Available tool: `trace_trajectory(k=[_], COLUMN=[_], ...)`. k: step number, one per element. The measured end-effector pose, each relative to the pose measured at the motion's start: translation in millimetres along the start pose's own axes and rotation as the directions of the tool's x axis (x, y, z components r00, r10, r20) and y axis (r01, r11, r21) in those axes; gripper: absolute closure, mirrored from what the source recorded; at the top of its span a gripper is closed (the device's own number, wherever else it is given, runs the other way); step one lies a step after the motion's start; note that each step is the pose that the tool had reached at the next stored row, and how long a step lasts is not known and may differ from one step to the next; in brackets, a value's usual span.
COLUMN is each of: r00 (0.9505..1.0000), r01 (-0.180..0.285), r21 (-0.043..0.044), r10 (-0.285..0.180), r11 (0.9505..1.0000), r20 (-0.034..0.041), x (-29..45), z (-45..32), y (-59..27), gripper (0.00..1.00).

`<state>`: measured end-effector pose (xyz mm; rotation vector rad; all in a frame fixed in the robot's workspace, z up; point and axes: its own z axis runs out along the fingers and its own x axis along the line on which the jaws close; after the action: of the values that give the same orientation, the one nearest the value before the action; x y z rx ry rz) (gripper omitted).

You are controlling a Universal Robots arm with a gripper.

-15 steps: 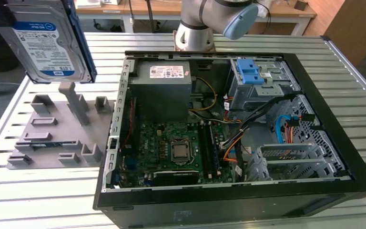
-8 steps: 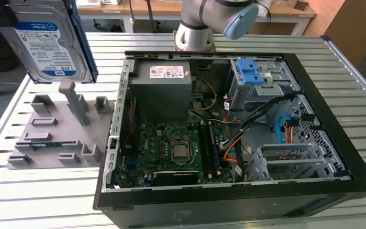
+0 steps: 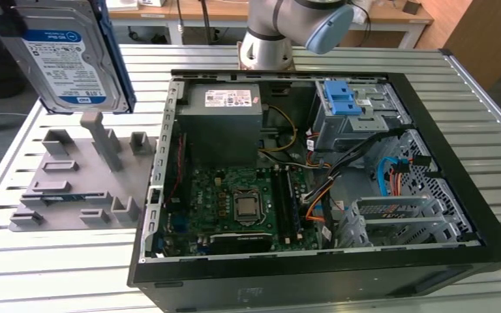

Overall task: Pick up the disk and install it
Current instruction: 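Pick up the disk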

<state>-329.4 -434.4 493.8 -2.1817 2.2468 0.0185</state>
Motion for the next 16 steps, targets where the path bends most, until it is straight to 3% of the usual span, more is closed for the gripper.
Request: trace_trajectory(k=[16], r00=[1.0000], r01=[0.000], r21=[0.0000], r10=[0.000], r11=[1.0000], r20=[0.0000], x=[-0.1], z=[0.0], y=[-4.7], gripper=[0.63])
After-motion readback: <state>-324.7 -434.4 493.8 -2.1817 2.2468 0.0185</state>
